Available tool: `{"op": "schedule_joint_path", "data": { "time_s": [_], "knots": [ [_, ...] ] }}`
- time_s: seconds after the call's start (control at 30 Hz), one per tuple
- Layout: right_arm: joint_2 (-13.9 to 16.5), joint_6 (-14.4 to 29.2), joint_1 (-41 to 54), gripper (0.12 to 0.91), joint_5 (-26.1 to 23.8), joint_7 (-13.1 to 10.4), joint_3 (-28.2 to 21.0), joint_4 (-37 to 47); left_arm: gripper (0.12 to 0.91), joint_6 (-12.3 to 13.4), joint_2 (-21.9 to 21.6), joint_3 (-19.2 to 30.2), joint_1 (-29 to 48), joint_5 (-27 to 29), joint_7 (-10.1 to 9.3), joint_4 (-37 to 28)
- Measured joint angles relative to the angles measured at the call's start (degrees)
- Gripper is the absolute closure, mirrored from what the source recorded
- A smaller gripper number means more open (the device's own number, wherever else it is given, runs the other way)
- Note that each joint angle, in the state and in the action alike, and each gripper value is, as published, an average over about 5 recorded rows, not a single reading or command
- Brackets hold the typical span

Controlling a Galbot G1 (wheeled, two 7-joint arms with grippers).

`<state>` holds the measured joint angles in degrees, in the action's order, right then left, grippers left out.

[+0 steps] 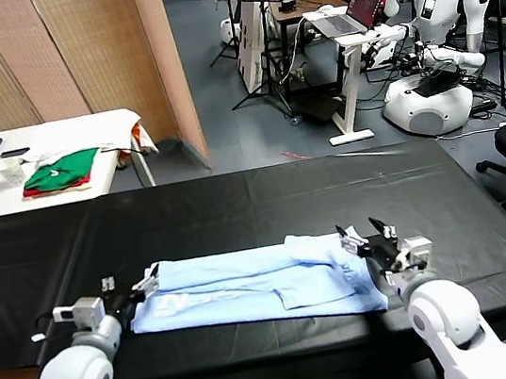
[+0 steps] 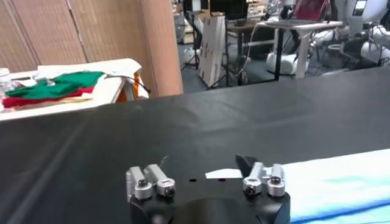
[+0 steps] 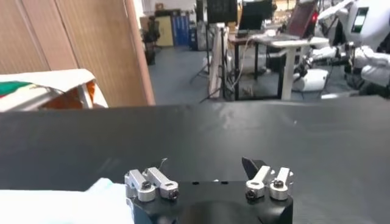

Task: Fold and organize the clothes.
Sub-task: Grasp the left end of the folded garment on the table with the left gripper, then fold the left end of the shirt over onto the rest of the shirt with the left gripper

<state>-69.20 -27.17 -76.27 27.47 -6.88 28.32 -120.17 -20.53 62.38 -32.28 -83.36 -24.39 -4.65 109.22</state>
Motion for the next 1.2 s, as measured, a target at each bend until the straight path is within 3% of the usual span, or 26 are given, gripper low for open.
{"op": "schedule_joint_path", "data": {
  "time_s": [0.2, 0.33, 0.47, 0.57, 0.67, 1.0, 1.2],
  "knots": [
    [-0.57, 0.2, 0.19, 0.118, -0.62, -0.04, -0.73, -0.12, 0.42, -0.45, 0.44, 0.48, 0.39, -2.25, 0.69, -0.33],
    [-0.67, 0.24, 0.32, 0.118, -0.74, -0.04, -0.87, -0.52, 0.664, -1.41, 0.51, 0.28, 0.78, -6.93, 0.99, -0.76],
    [-0.67, 0.27, 0.29, 0.118, -0.77, -0.03, -0.87, -0.84, 0.818, -2.67, 0.42, -0.27, 1.04, -11.61, 0.99, -0.85],
    [-0.75, 0.3, 0.22, 0.118, -0.83, -0.02, -0.87, -0.92, 0.854, -3.3, 0.01, -0.82, 1.12, -13.13, 0.9, -0.4],
    [-0.86, 0.32, 0.17, 0.118, -0.85, -0.02, -0.81, -1.08, 0.858, -2.59, -0.85, -1.54, 0.87, -10.2, 0.92, 0.21],
    [-1.32, 0.55, -1.52, 0.118, -0.84, -0.03, 0.14, -2.84, 0.858, 4.09, -8.4, -7.49, -2.67, 6.61, 1.79, 0.56],
    [-1.8, 0.83, -2.95, 0.118, -0.85, -0.08, 0.69, -4.19, 0.858, 6.24, -11.12, -10.76, -4.84, 7.96, 1.51, 1.76]
  ]
}}
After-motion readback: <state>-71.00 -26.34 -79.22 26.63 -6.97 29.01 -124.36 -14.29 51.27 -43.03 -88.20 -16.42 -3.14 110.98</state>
